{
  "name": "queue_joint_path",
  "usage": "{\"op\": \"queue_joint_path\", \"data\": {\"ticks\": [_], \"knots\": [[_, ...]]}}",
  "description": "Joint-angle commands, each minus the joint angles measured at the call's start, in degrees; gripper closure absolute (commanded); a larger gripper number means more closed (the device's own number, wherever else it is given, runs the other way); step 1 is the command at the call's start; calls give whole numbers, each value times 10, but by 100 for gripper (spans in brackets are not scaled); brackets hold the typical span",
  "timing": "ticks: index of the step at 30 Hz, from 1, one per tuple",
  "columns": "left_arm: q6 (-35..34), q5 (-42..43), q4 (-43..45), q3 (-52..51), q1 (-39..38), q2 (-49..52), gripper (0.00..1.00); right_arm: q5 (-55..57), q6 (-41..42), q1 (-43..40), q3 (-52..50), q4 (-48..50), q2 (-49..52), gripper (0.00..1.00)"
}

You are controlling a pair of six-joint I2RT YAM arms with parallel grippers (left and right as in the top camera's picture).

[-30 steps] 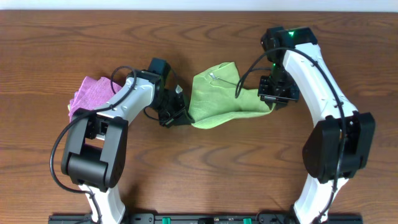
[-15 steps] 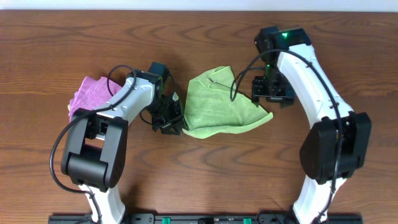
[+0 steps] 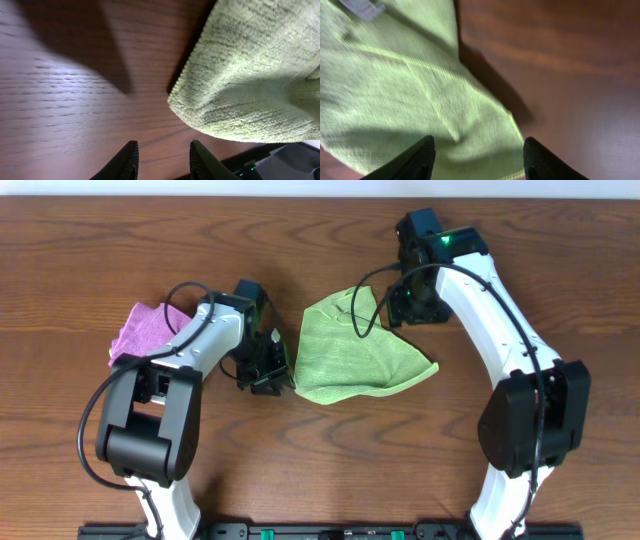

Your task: Fold the cloth

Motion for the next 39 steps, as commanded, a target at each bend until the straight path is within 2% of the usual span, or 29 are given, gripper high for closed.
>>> {"op": "queue_joint_path", "data": {"ticks": [1,8,16,34,39], "knots": [[9,11,-4,10,16,-19,65,-12,-65,5,-2,26,-12,44],[45,77,-19,52,28,-28,62,3,-146,33,-2,83,16,38],[83,78,-78,108,29,-28,64,28,-194,88,-2,117,61,38],[128,35,-146,199,29,-28,65,44,-214,104,-2,142,139,36],[135,35,-170,233,29,-28,64,54,-216,104,-2,156,147,41]]}}
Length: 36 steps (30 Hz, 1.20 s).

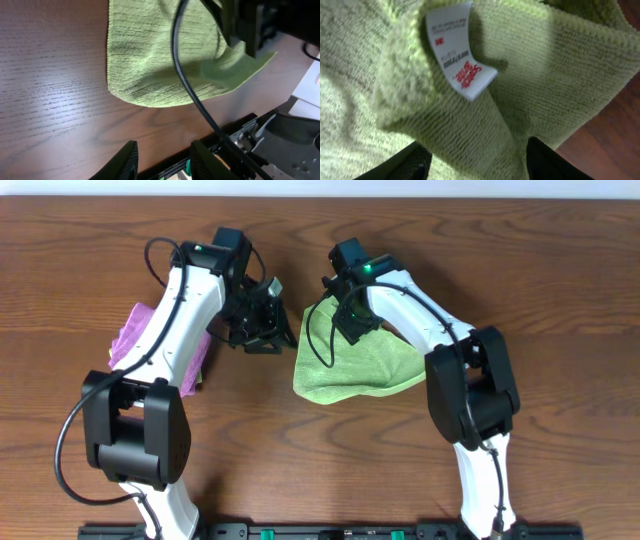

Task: Fold the cloth
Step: 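Release the cloth and lift both grippers above it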

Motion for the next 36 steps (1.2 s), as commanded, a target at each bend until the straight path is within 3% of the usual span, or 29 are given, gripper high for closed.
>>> {"op": "queue_joint_path", "data": {"ticks": [1,5,8,11,23,36], "knots": [[16,-9,-12,27,2,-13,65,15,-8,2,-1,9,4,43],[18,-9,-18,39,2,-13,64,25,-8,2,-1,20,4,58],[19,-13,-18,39,2,-13,64,29,-8,2,-1,21,4,83],[19,-13,-19,39,2,-13,64,43,1,2,-1,21,4,99],[19,-16,-18,39,2,-13,64,156,88,-24,-1,10,-15,99],[19,-28,-18,39,2,-13,64,185,130,-99,-1,-20,-21,99]]}}
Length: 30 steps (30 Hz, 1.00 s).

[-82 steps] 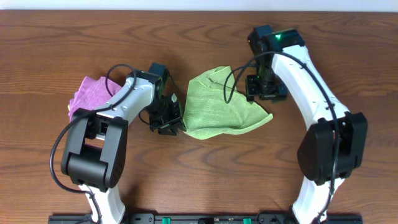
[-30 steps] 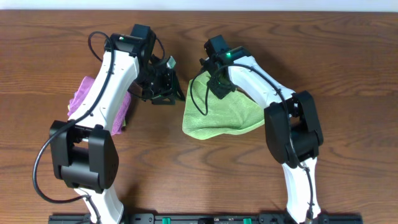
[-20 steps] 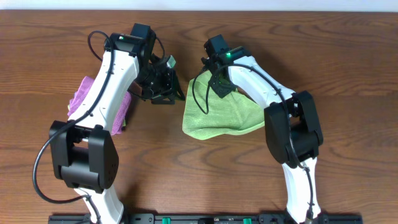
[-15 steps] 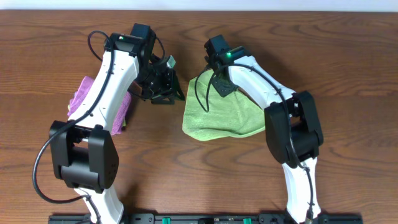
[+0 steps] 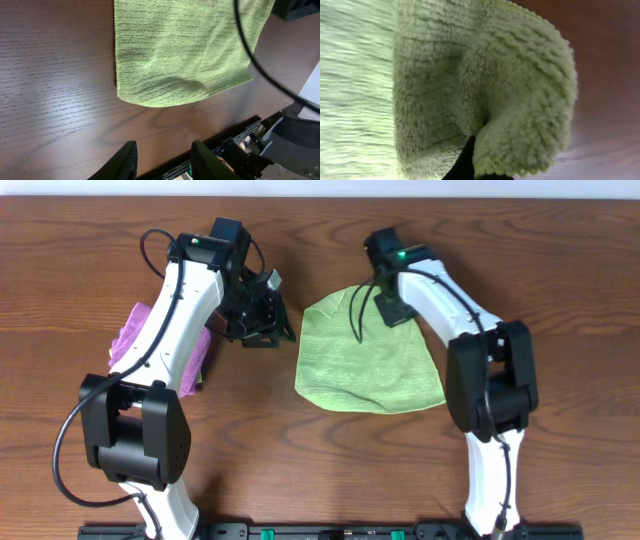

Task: Fold the cloth
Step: 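Release the cloth and lift both grippers above it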

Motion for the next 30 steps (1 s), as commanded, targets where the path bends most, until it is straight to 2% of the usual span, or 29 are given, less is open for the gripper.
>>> {"op": "queue_joint_path", "data": {"ticks": [1,10,11,12,13,14,15,16,21,26,30], "knots": [[14,-10,-3,12,2,-13,64,21,25,-22,-1,-4,-21,99],[14,-10,-3,12,2,-13,64,31,36,-60,-1,0,-21,98],[14,-10,-3,12,2,-13,64,31,36,-63,-1,3,-21,89],[14,-10,-3,12,2,-13,64,31,36,-64,-1,5,-21,71],[14,-10,-3,12,2,-13,64,32,37,-65,-1,7,-21,37],[14,-10,-3,12,2,-13,64,35,42,-65,-1,9,-21,18],[14,-10,-3,12,2,-13,64,46,56,-65,-1,11,-21,6],[14,-10,-3,12,2,-13,64,59,70,-65,0,11,-22,1],[14,-10,-3,12,2,-13,64,63,74,-65,16,13,-38,1],[14,-10,-3,12,2,-13,64,-81,9,-58,19,21,-72,2],[10,-10,-3,12,2,-13,64,-126,-9,-36,19,29,-76,8]]}}
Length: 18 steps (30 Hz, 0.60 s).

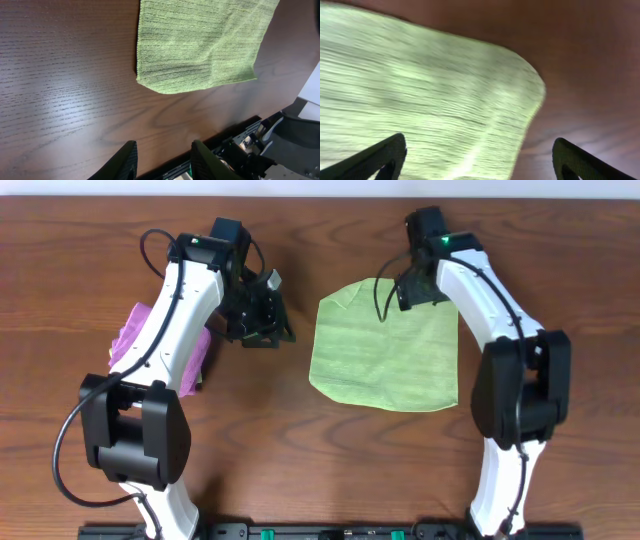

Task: Fold the cloth
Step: 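Release the cloth and lift both grippers above it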

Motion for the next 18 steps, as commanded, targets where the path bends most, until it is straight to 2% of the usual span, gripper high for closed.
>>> {"op": "queue_joint_path", "data": {"ticks": [1,7,12,14,18], "knots": [[10,-10,-3,12,3,-13,64,-64,-35,28,12,6,-15,9],[7,-6,-3,12,3,-13,64,-51,-52,90,12,71,-14,13],[6,10,-2,12,3,-13,64,-31,-48,109,12,111,-7,18],[0,9,9,12,2,-13,60,-31,-36,106,12,113,-6,23],[-66,5,84,12,0,-13,47,-31,-7,97,13,103,-6,22]]}}
